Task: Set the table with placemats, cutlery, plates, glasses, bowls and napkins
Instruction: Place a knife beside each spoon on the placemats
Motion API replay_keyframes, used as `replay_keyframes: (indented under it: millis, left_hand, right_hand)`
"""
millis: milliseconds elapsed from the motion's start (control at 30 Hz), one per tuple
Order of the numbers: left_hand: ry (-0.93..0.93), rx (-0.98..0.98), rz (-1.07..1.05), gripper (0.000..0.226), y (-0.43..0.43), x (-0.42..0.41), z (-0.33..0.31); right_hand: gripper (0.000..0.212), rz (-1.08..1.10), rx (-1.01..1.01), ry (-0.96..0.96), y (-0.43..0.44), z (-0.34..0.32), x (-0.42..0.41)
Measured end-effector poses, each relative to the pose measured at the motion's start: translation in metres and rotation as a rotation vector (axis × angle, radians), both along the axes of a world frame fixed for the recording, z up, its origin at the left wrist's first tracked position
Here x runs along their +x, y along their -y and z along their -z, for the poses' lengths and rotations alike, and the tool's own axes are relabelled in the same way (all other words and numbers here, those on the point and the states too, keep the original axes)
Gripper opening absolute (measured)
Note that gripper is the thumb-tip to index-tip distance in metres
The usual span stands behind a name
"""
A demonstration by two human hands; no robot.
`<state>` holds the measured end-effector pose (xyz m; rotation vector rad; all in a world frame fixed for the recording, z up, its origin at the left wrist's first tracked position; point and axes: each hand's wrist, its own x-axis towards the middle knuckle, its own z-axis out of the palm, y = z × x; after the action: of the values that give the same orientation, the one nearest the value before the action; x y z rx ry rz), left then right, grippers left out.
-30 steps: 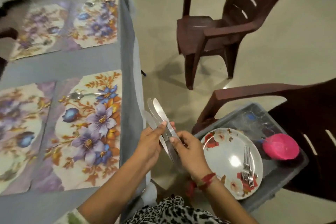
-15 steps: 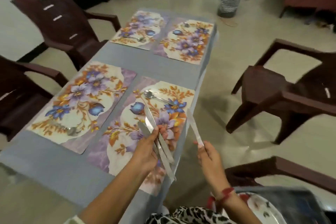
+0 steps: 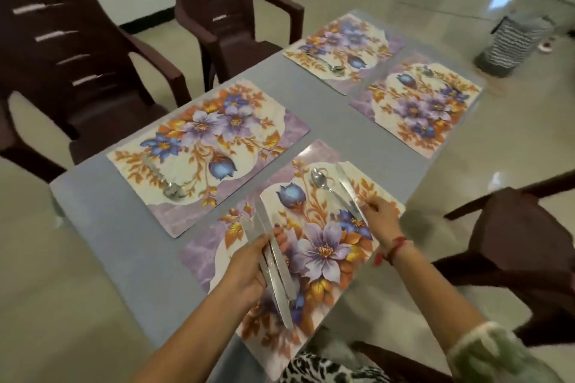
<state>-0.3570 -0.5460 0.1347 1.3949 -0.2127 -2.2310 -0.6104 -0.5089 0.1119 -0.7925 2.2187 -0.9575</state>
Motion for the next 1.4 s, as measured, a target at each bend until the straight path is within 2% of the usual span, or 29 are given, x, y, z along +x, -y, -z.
replay_keyframes:
  millis: [233, 333, 433, 500, 567, 633, 700, 733, 800, 900, 1033, 1200, 1300, 1400]
  left_hand:
    - [0.009, -0.01, -0.207, 0.022, 0.012, -0.031, 0.003]
    - [0.055, -0.039, -0.281, 0.027, 0.022, -0.051, 0.005]
    - [0.104, -0.079, -0.309, 0.026, 0.029, -0.078, 0.001]
    - [0.114, -0.103, -0.334, 0.02, 0.034, -0.096, -0.005]
    - [0.113, -0.114, -0.353, 0.019, 0.039, -0.115, -0.013]
    - [0.104, -0.133, -0.358, 0.019, 0.042, -0.134, -0.022]
    - [0.088, -0.174, -0.364, 0.021, 0.046, -0.152, -0.031]
    - [0.075, -0.191, -0.362, 0.022, 0.047, -0.159, -0.035]
    - [0.04, -0.215, -0.355, 0.019, 0.049, -0.171, -0.041]
    - [0.005, -0.24, -0.313, 0.017, 0.052, -0.184, -0.042]
    - [-0.011, -0.238, -0.296, 0.016, 0.059, -0.209, -0.037]
    - [-0.064, -0.216, -0.26, 0.02, 0.072, -0.245, -0.035]
    - [-0.059, -0.215, -0.285, 0.019, 0.088, -0.271, -0.035]
    - [-0.05, -0.203, -0.313, 0.018, 0.109, -0.314, -0.028]
  right_hand:
    - [0.015, -0.269, 0.236, -0.156, 0.061, 0.022, -0.049]
    - [0.003, -0.325, 0.224, -0.189, 0.062, 0.019, -0.056]
    - [0.004, -0.411, 0.242, -0.289, 0.059, 0.021, -0.065]
    - [0.007, -0.444, 0.197, -0.278, 0.06, 0.02, -0.069]
    - [0.008, -0.406, 0.043, -0.153, 0.063, 0.007, -0.073]
    - [0.008, -0.413, -0.076, 0.12, 0.065, -0.015, -0.068]
    - [0.012, -0.513, -0.07, 0.403, 0.068, -0.034, -0.06]
    - [0.011, -0.564, -0.049, 0.459, 0.068, -0.039, -0.056]
    - [0.012, -0.593, -0.058, 0.44, 0.069, -0.047, -0.051]
    - [0.015, -0.493, -0.092, 0.452, 0.065, -0.053, -0.056]
    - [0.015, -0.492, -0.059, 0.453, 0.063, -0.062, -0.083]
    - [0.015, -0.177, -0.144, 0.684, 0.069, -0.063, -0.178]
    - [0.018, 0.036, -0.207, 0.517, 0.089, -0.053, -0.26]
    - [0.014, 0.12, -0.24, 0.347, 0.115, -0.042, -0.351]
